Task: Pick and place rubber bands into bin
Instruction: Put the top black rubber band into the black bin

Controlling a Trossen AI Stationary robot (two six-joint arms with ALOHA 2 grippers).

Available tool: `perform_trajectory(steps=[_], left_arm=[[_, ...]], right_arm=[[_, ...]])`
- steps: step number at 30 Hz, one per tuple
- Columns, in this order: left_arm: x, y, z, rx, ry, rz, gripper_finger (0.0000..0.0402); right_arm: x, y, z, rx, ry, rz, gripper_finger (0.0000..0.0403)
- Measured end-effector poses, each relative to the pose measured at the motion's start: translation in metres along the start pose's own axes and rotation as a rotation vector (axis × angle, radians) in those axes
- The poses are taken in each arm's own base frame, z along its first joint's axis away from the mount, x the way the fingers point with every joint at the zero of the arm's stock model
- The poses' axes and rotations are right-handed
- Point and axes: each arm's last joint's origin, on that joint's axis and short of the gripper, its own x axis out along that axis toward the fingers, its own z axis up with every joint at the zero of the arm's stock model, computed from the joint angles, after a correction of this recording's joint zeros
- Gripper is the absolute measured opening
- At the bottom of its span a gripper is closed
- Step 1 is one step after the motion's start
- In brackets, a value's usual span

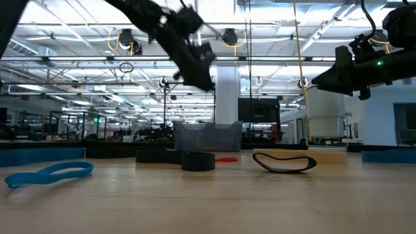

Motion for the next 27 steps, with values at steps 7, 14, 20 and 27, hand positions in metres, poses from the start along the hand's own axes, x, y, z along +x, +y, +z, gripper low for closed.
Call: perform_trajectory(steps=[7,14,20,27], left_arm=[[-0.106,0.003,0.034,0.057,-0.222,-0.134,0.0145],[-0.179,-0.006,0.027,0.117,-0.236,-0.29,0.0145],[-0.191,-0.018,-0.004,0.152,0.05,-0.333,0.0145],[-0.161,-0.036,-0.037,0.132,0.282,-0.311,0.0145]], right_arm=[[0.0,0.0,0.0,-0.003,0.0,0.0,0.0155],[0.0,0.0,0.0,-0.002,0.0,0.0,0.0155],[0.0,0.0,0.0,-0.003,0.0,0.0,0.0155],[0.0,0.0,0.0,-0.001,-0.001,0.001,0.0155]])
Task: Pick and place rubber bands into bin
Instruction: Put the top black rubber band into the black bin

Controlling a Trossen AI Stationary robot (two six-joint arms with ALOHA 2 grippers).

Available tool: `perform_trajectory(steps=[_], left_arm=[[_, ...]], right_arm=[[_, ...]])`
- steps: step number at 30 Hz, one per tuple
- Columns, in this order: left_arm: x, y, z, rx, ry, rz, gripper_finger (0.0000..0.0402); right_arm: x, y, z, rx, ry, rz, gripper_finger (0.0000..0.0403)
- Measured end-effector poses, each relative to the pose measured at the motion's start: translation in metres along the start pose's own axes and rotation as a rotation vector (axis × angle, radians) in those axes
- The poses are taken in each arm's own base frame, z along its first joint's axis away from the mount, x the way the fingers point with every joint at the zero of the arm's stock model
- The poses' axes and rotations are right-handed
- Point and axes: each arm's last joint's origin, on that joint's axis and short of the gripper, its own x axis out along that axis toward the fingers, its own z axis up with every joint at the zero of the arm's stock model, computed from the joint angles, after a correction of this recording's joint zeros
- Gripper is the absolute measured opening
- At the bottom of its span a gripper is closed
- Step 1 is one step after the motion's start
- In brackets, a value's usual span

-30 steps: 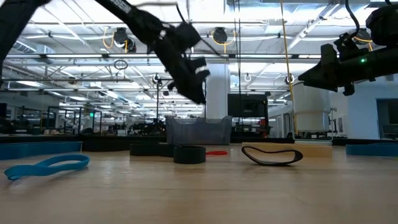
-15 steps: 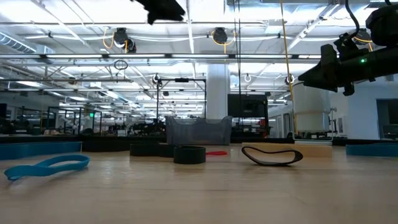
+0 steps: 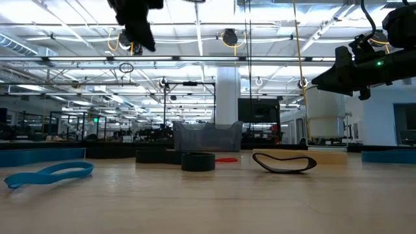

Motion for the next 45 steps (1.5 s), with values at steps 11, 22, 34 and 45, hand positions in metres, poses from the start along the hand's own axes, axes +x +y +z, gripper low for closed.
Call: perform_trajectory(steps=[11,22,34,45], left_arm=[[0.084,0.004,-0.037,-0.174,0.288,0.019,0.0145],[0.147,-0.007,-0.048,-0.118,0.369,0.013,0.0145],[0.183,-0.006,-0.059,-0.195,0.452,0.11,0.0145],[0.201,-0.005,-0.064,-0.233,0.487,0.101,0.0145]], right_arm=[[0.0,0.0,0.0,0.003,-0.001,0.0,0.0155],[0.0,0.0,0.0,0.003,-0.001,0.0,0.0155],[0.0,0.0,0.0,0.0,0.0,0.0,0.0155],[0.0,0.0,0.0,-0.001,0.001,0.0,0.0155]])
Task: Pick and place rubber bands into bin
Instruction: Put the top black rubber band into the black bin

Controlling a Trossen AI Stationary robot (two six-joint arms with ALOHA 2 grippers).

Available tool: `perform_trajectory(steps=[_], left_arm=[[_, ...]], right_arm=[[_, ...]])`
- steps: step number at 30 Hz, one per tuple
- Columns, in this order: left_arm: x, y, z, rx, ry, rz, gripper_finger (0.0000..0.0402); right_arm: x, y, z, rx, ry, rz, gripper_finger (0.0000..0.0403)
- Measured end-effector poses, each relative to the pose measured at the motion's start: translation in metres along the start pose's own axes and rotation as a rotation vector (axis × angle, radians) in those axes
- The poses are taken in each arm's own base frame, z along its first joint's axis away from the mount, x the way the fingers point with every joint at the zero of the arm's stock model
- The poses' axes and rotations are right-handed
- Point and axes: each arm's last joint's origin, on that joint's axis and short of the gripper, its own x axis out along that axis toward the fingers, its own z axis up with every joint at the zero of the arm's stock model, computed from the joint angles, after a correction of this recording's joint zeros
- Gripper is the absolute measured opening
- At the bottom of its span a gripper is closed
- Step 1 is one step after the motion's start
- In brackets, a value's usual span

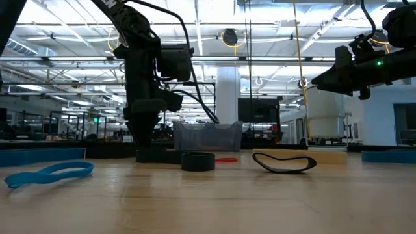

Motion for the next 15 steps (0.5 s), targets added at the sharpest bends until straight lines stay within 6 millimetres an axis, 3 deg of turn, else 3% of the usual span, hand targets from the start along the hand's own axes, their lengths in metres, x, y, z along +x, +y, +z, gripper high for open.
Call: perform_trajectory(steps=[15], left_arm=[[0.0009,-0.0001,0.0,-0.007,-0.002,-0.003,0.0145]], right_arm=[[0.0,0.0,0.0,0.0,0.0,-0.001,0.0155]])
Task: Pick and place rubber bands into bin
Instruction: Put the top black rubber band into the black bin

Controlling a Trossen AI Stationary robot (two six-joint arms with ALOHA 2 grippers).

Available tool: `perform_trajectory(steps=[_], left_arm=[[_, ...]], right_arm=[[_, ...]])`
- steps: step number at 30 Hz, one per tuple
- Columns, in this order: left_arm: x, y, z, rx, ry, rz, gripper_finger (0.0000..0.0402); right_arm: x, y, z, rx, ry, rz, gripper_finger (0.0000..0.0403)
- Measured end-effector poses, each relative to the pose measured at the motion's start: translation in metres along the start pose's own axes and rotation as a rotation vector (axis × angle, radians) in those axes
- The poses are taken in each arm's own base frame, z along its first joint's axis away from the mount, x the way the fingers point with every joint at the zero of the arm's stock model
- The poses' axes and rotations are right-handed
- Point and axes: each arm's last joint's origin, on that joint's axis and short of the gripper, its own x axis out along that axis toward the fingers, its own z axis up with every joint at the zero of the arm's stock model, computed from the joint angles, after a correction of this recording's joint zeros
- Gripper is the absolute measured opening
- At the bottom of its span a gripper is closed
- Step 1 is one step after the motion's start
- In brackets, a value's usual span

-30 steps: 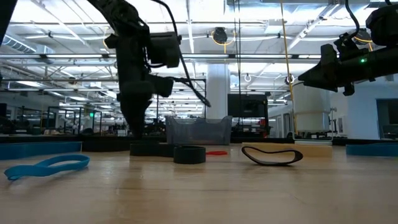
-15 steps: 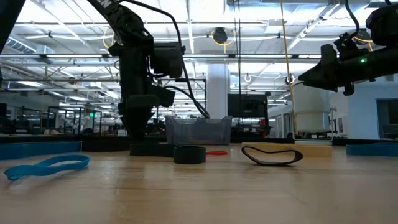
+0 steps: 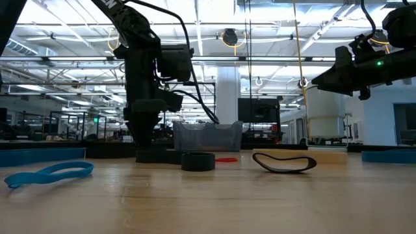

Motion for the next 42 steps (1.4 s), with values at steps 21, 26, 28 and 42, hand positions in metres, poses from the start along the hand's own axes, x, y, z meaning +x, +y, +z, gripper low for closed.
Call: perform_trajectory(steps=[21,26,28,42], left_arm=[[0.001,0.0,0.0,-0.009,-0.001,0.004,0.0073],[0.001,0.0,0.0,0.034,-0.002,0.0,0.001],[0.001,0.0,0.0,0.043,-0.001,-0.001,0.0013],[-0.049,-0.01,0.012,0.136,-0.151,-0.045,0.0007]], right_arm=[[0.0,0.0,0.0,0.0,0.0,0.0,0.0155],[0.0,0.0,0.0,0.0,0.0,0.0,0.0155],[0.0,0.0,0.0,0.0,0.0,0.0,0.0155],[0.0,0.0,0.0,-0.001,0.0,0.0,0.0155]])
